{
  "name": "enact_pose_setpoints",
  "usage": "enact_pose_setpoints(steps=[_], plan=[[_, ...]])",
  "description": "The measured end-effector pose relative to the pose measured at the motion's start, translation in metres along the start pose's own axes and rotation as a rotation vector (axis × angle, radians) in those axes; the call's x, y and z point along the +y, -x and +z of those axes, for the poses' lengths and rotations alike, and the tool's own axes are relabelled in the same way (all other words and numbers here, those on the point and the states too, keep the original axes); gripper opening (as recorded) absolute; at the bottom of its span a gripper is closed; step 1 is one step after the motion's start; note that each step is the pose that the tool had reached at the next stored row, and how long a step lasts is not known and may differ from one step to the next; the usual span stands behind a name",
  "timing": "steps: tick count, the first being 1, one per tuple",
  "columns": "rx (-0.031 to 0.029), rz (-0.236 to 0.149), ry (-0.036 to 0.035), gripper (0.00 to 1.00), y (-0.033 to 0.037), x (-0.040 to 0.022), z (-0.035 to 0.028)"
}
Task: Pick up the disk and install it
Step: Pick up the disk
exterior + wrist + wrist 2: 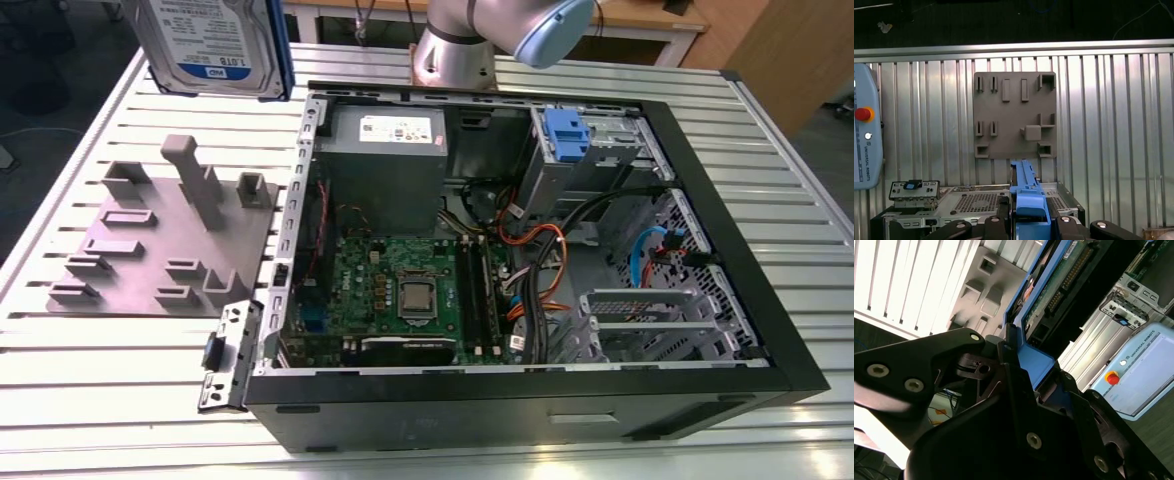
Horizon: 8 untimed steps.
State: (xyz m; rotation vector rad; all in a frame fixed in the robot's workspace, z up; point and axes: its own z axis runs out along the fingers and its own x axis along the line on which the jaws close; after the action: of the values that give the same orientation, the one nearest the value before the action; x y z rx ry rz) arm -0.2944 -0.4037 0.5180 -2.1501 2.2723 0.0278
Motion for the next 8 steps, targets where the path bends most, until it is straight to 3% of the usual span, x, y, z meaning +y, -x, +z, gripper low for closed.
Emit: enact_pose_setpoints(steps=[8], plan=[[0.0,0.0,0.0,0.36,0.0,-0.0005,0.0]])
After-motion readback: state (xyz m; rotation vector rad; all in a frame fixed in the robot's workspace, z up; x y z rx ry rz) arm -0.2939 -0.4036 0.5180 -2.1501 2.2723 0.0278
